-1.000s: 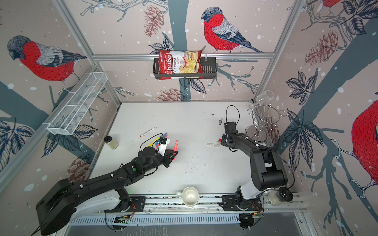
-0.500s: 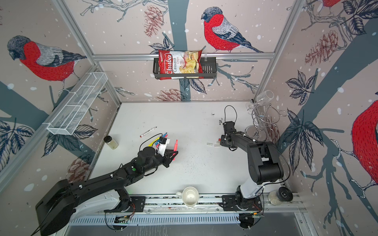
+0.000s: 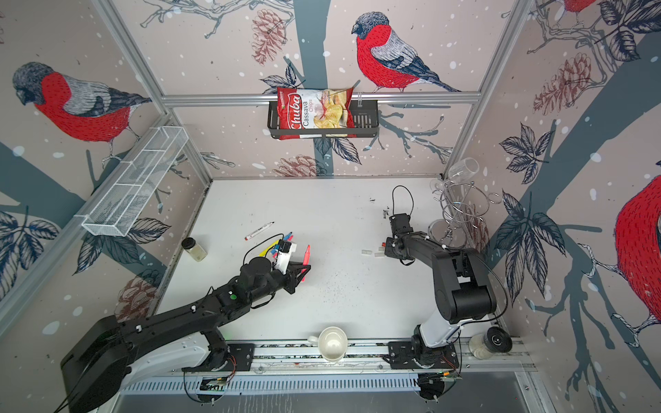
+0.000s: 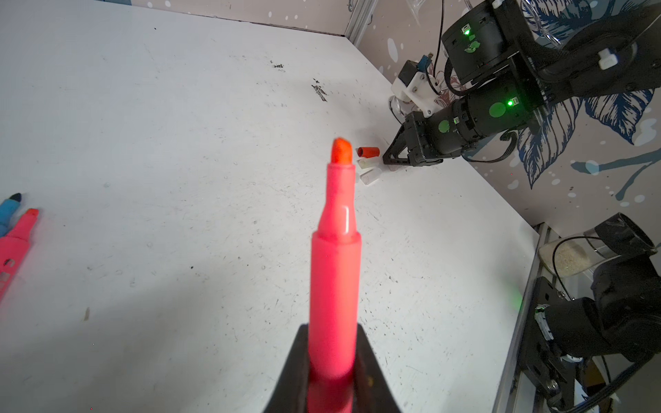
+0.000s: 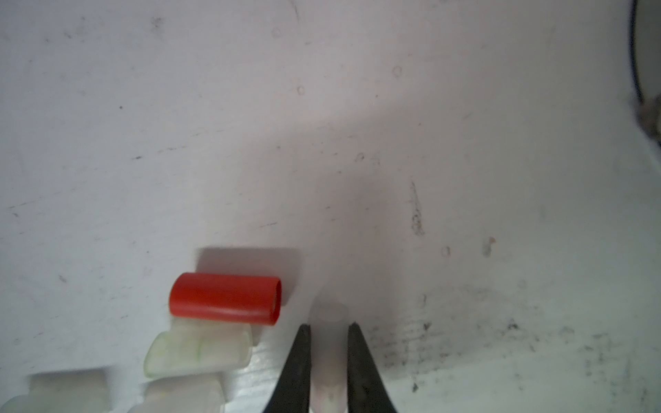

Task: Insert the pens into the pen caps
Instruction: 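Grasp a translucent pen cap with the right gripper, then lift the cap and carry it toward the highlighter in the left gripper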

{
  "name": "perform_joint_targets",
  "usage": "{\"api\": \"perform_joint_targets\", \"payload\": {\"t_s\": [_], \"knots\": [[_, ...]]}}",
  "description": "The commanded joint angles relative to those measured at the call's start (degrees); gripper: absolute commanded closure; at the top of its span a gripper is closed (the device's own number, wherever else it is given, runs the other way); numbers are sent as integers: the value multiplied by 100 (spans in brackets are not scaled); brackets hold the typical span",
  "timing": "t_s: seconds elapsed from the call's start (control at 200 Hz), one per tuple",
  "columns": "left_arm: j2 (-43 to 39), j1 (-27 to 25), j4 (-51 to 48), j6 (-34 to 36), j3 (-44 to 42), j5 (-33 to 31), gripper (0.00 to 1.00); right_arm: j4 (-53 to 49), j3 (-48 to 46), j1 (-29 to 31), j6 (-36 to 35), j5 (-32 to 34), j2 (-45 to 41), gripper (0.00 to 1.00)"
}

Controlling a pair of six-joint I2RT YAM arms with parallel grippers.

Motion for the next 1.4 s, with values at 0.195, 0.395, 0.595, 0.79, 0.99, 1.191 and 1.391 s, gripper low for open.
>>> {"api": "perform_joint_targets", "payload": {"t_s": [0.195, 0.395, 0.595, 0.79, 0.99, 1.191, 1.391], "knots": [[-9, 0, 354, 55, 34, 263, 100, -220, 1, 445, 186, -212, -1338, 88], [-103, 0, 1201, -127, -203, 825, 100, 507, -239, 1000, 176, -1511, -2804, 89], [-57, -30, 1963, -423, -274, 1718, 100, 2508, -1140, 1316, 772, -3356, -4119, 87], [-61, -285, 2576, -821, -382, 1697, 100, 4411, -1825, 1560, 1637, -3910, -4688, 85], [132, -637, 3708, -1357, -532, 1576, 100, 5167, -1867, 1837, 1912, -4156, -4647, 85], [567, -811, 4531, -1644, -392, 1642, 100, 6637, -2329, 2099, 2455, -4118, -4651, 84], [917, -882, 4804, -1737, -171, 1755, 100, 6838, -2389, 2419, 2363, -3829, -4564, 84]]}}
